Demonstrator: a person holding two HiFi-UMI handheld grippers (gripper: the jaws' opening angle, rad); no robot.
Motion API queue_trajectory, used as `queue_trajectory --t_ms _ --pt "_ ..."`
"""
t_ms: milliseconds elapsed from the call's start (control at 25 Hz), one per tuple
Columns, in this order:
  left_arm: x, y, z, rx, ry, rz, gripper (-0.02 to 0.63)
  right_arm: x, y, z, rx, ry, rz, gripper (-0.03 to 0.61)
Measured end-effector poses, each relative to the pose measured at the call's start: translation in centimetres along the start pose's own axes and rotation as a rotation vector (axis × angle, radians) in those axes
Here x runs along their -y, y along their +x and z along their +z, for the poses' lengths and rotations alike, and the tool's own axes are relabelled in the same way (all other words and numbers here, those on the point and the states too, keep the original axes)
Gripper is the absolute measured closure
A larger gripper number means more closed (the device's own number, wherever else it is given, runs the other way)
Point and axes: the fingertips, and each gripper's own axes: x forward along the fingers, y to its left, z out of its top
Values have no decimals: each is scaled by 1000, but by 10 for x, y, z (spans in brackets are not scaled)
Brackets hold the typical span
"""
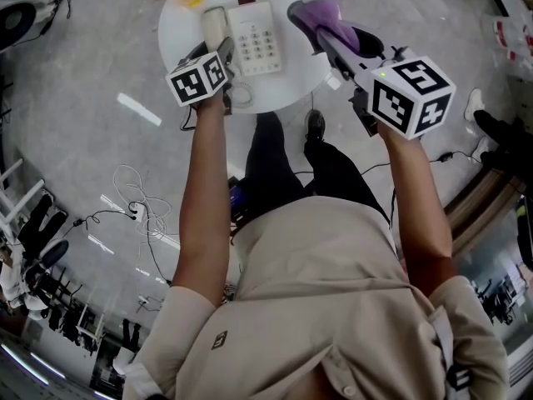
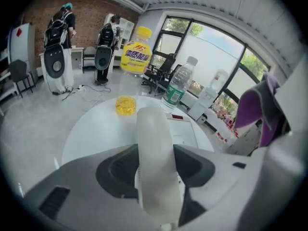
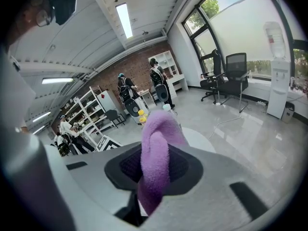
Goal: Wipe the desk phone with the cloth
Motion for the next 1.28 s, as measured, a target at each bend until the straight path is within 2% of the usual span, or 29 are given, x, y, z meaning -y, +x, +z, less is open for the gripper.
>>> queue_trajectory --t_ms 160,280,480,600,1000,1160,1280 --pt "-2 -10 -5 36 -81 -72 396 -2 3 -1 -2 -2 5 512" --pt "-3 -21 0 80 -175 -145 396 -5 4 2 -3 -6 9 512" --pt "8 -39 11 122 -222 -251 397 -10 4 6 -7 -8 19 512" --pt "11 -49 16 160 -282 -321 397 -12 7 6 -8 -10 25 512" --pt "46 -112 55 321 -536 -710 397 -23 8 11 4 10 65 512" --pt "58 -142 66 384 -642 -892 397 -42 15 12 33 117 164 512" --pt "74 -158 72 401 -706 -1027 399 -60 26 21 68 196 264 512"
